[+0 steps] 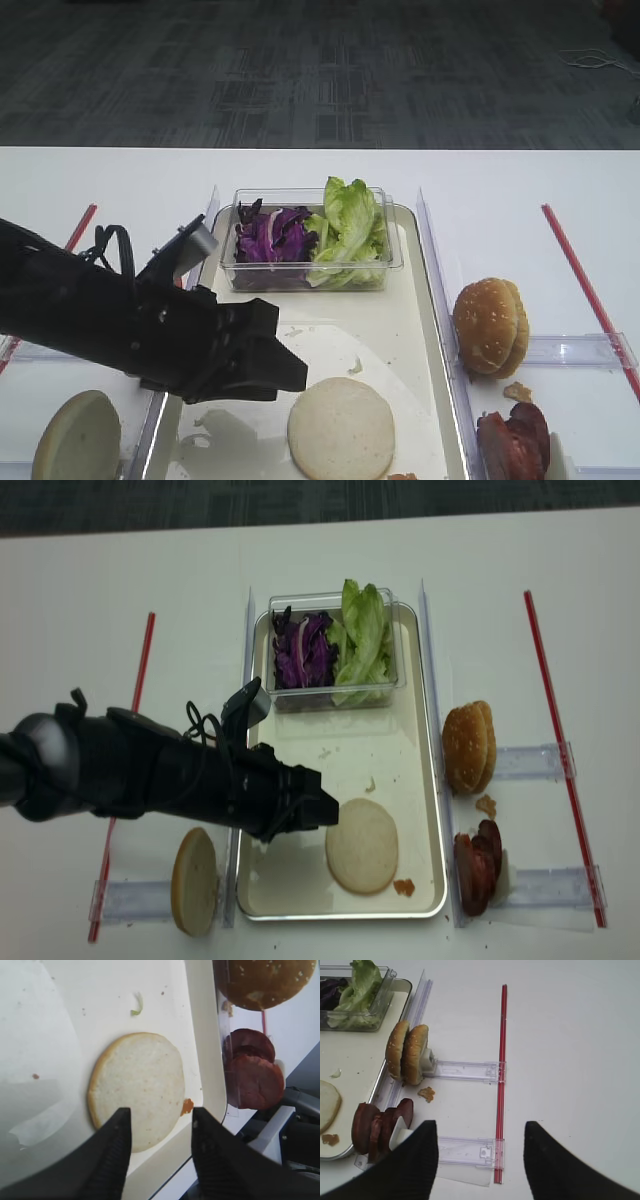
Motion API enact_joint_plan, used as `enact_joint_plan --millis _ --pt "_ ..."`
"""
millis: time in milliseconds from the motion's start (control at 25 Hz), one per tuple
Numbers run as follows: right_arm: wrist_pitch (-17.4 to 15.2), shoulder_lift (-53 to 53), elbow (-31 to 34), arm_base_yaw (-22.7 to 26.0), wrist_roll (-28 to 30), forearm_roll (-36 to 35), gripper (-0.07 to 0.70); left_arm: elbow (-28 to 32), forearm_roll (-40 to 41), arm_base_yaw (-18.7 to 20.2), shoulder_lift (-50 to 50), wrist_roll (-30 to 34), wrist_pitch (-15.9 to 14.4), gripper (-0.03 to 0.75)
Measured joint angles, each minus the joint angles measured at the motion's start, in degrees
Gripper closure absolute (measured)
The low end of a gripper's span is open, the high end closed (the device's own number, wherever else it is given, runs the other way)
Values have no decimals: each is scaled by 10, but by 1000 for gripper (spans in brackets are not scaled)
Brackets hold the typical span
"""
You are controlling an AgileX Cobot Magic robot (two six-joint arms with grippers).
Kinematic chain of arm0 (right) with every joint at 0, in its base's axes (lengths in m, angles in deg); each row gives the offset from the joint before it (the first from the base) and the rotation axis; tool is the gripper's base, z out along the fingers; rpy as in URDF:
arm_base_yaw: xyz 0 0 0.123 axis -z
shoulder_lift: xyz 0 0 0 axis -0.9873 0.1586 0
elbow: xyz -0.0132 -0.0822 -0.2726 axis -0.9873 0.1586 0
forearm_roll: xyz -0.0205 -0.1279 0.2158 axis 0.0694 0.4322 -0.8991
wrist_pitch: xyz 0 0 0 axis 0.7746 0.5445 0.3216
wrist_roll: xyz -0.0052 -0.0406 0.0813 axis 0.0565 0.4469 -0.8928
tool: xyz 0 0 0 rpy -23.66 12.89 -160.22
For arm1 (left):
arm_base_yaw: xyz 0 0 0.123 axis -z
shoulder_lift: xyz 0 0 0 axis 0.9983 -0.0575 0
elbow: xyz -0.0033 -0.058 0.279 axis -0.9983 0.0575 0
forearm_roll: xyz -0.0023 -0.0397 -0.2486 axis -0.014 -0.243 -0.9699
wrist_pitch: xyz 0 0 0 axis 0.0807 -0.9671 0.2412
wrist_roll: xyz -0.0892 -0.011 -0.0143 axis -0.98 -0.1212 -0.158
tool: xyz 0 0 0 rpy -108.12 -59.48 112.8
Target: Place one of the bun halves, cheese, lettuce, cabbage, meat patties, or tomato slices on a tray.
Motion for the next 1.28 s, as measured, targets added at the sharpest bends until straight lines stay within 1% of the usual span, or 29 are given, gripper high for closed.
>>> enact_joint_plan --millis 120,240,360,560,760,880,1160,1280 --pt "0 0 0 0 0 0 223 -4 30 0 25 -25 4 438" --pt "0 0 0 0 0 0 223 -18 91 0 40 -68 5 438" --pt "0 0 0 0 0 0 223 -40 172 0 48 -124 5 438" --pt "0 0 0 0 0 0 223 -84 309 0 59 -226 -4 438" --pt "0 0 0 0 1 0 223 -116 424 0 77 -303 -17 438" --pt "0 0 0 0 1 0 223 -139 486 0 83 -344 -40 438" --pt "0 0 0 0 1 0 223 -191 643 0 89 -455 -114 438" --pt "0 0 0 0 1 0 223 -216 698 0 90 -493 -159 438"
